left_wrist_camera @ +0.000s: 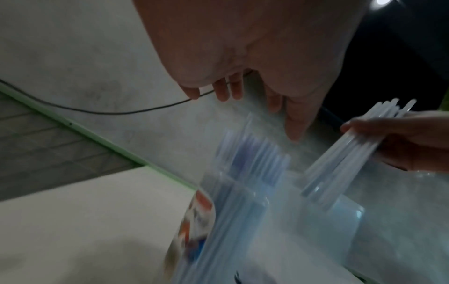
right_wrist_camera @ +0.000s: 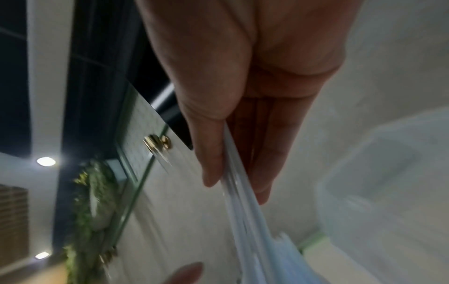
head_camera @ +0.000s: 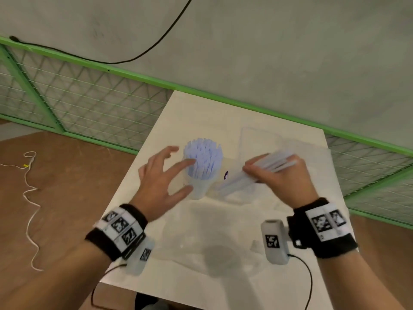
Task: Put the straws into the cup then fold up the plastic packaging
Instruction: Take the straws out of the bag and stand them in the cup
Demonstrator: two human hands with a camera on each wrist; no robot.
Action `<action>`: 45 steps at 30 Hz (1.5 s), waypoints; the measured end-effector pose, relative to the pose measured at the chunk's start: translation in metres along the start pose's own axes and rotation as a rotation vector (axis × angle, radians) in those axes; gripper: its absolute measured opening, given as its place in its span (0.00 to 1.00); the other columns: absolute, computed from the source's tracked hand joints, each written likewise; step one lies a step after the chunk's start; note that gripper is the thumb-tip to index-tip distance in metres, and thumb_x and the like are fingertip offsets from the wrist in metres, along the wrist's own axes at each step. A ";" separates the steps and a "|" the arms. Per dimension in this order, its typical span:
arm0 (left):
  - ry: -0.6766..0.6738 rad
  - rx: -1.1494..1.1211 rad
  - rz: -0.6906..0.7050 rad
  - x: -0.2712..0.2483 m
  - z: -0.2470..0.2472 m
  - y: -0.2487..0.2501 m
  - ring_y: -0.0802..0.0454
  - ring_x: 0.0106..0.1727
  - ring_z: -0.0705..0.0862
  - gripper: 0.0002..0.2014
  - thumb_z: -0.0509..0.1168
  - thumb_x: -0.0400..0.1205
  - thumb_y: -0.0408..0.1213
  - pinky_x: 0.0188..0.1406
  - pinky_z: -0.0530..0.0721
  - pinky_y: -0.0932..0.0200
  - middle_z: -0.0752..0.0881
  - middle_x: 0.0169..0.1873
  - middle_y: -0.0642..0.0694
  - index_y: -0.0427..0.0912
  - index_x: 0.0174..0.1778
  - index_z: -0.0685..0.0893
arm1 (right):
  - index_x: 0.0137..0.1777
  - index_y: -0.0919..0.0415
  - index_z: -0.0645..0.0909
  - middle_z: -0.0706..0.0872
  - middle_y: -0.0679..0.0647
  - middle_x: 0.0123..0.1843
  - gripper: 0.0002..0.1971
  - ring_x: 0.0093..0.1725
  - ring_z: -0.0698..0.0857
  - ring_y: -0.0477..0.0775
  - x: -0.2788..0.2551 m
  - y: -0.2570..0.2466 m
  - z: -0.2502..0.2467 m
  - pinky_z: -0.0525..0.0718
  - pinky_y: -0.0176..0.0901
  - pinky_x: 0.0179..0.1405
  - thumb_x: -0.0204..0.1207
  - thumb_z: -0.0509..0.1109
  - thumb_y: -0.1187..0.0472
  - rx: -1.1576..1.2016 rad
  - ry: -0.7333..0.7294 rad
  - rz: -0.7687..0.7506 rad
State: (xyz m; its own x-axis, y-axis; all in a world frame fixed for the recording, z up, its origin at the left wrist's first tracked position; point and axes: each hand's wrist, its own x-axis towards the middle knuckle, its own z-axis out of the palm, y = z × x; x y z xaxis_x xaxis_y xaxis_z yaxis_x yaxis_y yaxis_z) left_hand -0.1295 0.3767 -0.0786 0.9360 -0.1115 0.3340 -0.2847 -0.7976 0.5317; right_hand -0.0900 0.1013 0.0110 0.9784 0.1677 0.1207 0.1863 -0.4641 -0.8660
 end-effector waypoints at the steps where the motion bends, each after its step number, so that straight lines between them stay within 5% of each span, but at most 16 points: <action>1: -0.019 -0.005 0.027 0.013 -0.004 0.000 0.49 0.75 0.66 0.28 0.62 0.75 0.63 0.63 0.58 0.49 0.61 0.79 0.53 0.69 0.74 0.72 | 0.39 0.58 0.93 0.93 0.52 0.39 0.01 0.40 0.93 0.54 0.007 -0.012 -0.003 0.91 0.56 0.44 0.70 0.81 0.64 0.037 -0.020 -0.024; 5: -0.257 0.052 0.137 0.055 0.007 -0.007 0.48 0.85 0.52 0.24 0.49 0.79 0.69 0.75 0.54 0.39 0.47 0.85 0.58 0.82 0.74 0.59 | 0.40 0.57 0.92 0.93 0.54 0.39 0.03 0.40 0.92 0.55 0.034 -0.038 0.008 0.91 0.60 0.40 0.69 0.82 0.60 0.005 -0.115 -0.091; 9: -0.313 -0.054 0.168 0.075 0.022 -0.021 0.49 0.84 0.59 0.19 0.39 0.81 0.70 0.77 0.62 0.36 0.59 0.84 0.58 0.84 0.68 0.59 | 0.38 0.52 0.92 0.93 0.51 0.36 0.04 0.37 0.91 0.52 0.054 -0.045 0.021 0.89 0.57 0.40 0.69 0.82 0.53 -0.153 -0.163 -0.154; 12: -0.271 -0.135 0.189 0.080 0.024 -0.028 0.51 0.80 0.68 0.16 0.43 0.86 0.63 0.71 0.72 0.34 0.68 0.80 0.57 0.80 0.70 0.64 | 0.40 0.55 0.92 0.93 0.49 0.38 0.05 0.39 0.91 0.48 0.060 -0.050 0.026 0.88 0.54 0.44 0.70 0.82 0.54 -0.177 -0.214 -0.195; 14: -0.218 -0.158 0.179 0.081 0.025 -0.029 0.54 0.78 0.70 0.20 0.47 0.87 0.59 0.70 0.72 0.35 0.71 0.78 0.60 0.77 0.76 0.59 | 0.40 0.55 0.92 0.92 0.49 0.38 0.07 0.38 0.90 0.48 0.066 -0.049 0.032 0.87 0.52 0.43 0.69 0.82 0.52 -0.225 -0.246 -0.210; 19: -0.225 -0.254 0.040 0.078 0.026 -0.022 0.68 0.80 0.62 0.30 0.50 0.89 0.53 0.75 0.56 0.51 0.66 0.76 0.72 0.74 0.79 0.39 | 0.40 0.50 0.90 0.91 0.52 0.36 0.06 0.36 0.88 0.48 0.077 -0.026 0.053 0.85 0.48 0.38 0.69 0.81 0.49 -0.302 -0.353 -0.193; 23: -0.258 -0.222 0.007 0.077 0.031 -0.024 0.69 0.83 0.50 0.24 0.40 0.88 0.56 0.81 0.48 0.46 0.54 0.80 0.73 0.67 0.82 0.52 | 0.54 0.55 0.89 0.89 0.49 0.55 0.17 0.56 0.83 0.49 0.077 0.009 0.078 0.79 0.43 0.60 0.67 0.83 0.52 -0.311 -0.292 -0.285; 27: -0.242 -0.325 0.004 0.074 0.030 -0.023 0.73 0.82 0.50 0.27 0.37 0.84 0.58 0.81 0.41 0.50 0.43 0.83 0.70 0.64 0.81 0.55 | 0.64 0.47 0.83 0.79 0.44 0.68 0.28 0.70 0.73 0.51 0.069 0.032 0.098 0.70 0.53 0.67 0.64 0.83 0.45 -0.509 -0.194 -0.337; 31: -0.159 -0.438 -0.027 0.069 0.013 -0.009 0.73 0.82 0.49 0.24 0.39 0.86 0.55 0.84 0.44 0.47 0.50 0.84 0.67 0.68 0.80 0.49 | 0.73 0.42 0.71 0.67 0.41 0.75 0.44 0.75 0.61 0.46 0.069 0.020 0.090 0.60 0.44 0.63 0.56 0.85 0.39 -0.509 -0.219 -0.251; 35: -0.042 -0.448 0.066 0.053 -0.003 0.004 0.70 0.82 0.56 0.26 0.48 0.86 0.51 0.81 0.52 0.56 0.58 0.82 0.65 0.63 0.81 0.54 | 0.81 0.42 0.59 0.61 0.40 0.78 0.58 0.78 0.61 0.43 0.065 0.006 0.067 0.64 0.48 0.74 0.51 0.88 0.39 -0.340 -0.252 -0.233; 38: -0.049 -0.298 0.179 0.043 0.004 0.005 0.66 0.83 0.59 0.28 0.55 0.86 0.48 0.80 0.52 0.56 0.61 0.83 0.60 0.57 0.83 0.57 | 0.82 0.46 0.57 0.61 0.37 0.80 0.53 0.78 0.67 0.43 0.046 0.000 0.058 0.69 0.37 0.74 0.61 0.86 0.45 -0.175 -0.151 -0.271; 41: -0.003 -0.229 0.206 0.042 0.019 0.004 0.65 0.81 0.63 0.24 0.54 0.88 0.44 0.80 0.54 0.52 0.68 0.80 0.60 0.52 0.81 0.66 | 0.83 0.56 0.59 0.65 0.47 0.83 0.34 0.78 0.69 0.46 0.023 0.007 0.074 0.66 0.33 0.76 0.81 0.70 0.54 -0.252 -0.068 -0.353; 45: 0.075 -0.197 0.258 0.044 0.034 0.004 0.61 0.78 0.71 0.18 0.55 0.87 0.37 0.78 0.61 0.53 0.77 0.72 0.57 0.44 0.73 0.78 | 0.82 0.59 0.65 0.76 0.54 0.78 0.25 0.74 0.75 0.48 0.008 0.034 0.102 0.64 0.26 0.73 0.85 0.57 0.61 -0.425 -0.020 -0.325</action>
State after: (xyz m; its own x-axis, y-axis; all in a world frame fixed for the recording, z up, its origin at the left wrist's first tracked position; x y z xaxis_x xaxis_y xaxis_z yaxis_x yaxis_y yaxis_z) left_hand -0.0822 0.3487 -0.0887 0.8121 -0.2450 0.5296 -0.5516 -0.6181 0.5600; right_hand -0.0847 0.1754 -0.0668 0.8632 0.3758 0.3373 0.5032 -0.6959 -0.5124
